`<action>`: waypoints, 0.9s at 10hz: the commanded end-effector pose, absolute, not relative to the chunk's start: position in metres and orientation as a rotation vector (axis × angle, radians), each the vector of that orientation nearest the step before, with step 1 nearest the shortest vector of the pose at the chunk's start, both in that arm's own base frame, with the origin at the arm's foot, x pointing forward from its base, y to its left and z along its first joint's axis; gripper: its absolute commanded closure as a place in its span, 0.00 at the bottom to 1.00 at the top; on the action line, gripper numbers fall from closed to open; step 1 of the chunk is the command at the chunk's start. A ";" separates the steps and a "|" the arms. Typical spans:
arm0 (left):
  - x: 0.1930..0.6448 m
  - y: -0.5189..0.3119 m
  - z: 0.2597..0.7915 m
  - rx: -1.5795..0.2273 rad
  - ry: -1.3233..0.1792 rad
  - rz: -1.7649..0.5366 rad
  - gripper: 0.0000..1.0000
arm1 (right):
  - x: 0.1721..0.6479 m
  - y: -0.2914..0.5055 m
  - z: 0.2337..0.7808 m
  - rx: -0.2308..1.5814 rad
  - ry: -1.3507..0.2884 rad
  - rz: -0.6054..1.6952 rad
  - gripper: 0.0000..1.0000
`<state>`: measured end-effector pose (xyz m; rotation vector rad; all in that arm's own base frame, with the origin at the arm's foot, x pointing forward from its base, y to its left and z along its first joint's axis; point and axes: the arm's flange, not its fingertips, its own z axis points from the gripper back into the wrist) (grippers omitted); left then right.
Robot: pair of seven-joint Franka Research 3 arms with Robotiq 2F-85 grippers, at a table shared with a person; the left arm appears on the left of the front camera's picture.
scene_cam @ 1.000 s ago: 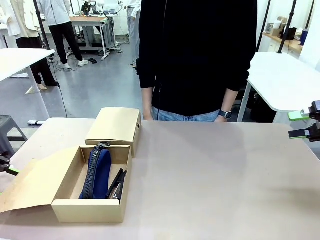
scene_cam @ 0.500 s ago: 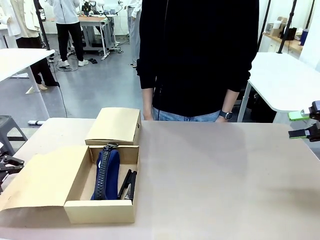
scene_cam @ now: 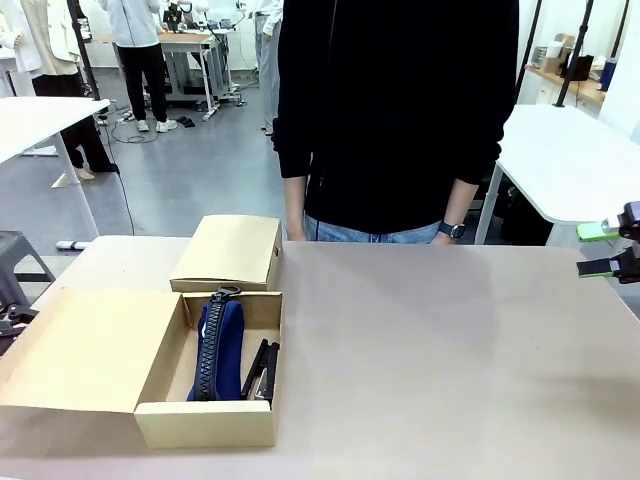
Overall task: Place items inside the box.
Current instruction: Close the lid of the Mailer Box closest to the robot.
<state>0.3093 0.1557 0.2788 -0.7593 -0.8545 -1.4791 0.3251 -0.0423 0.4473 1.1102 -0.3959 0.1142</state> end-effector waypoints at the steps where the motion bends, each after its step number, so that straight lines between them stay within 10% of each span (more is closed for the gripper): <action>1: 0.311 0.164 0.250 -0.829 -0.985 -1.488 0.00 | 0.325 -0.042 0.452 1.124 -0.394 0.101 0.00; 9: 0.262 0.068 0.366 -0.894 -1.467 -1.050 0.00 | 0.325 -0.042 0.452 1.124 -0.394 0.101 0.00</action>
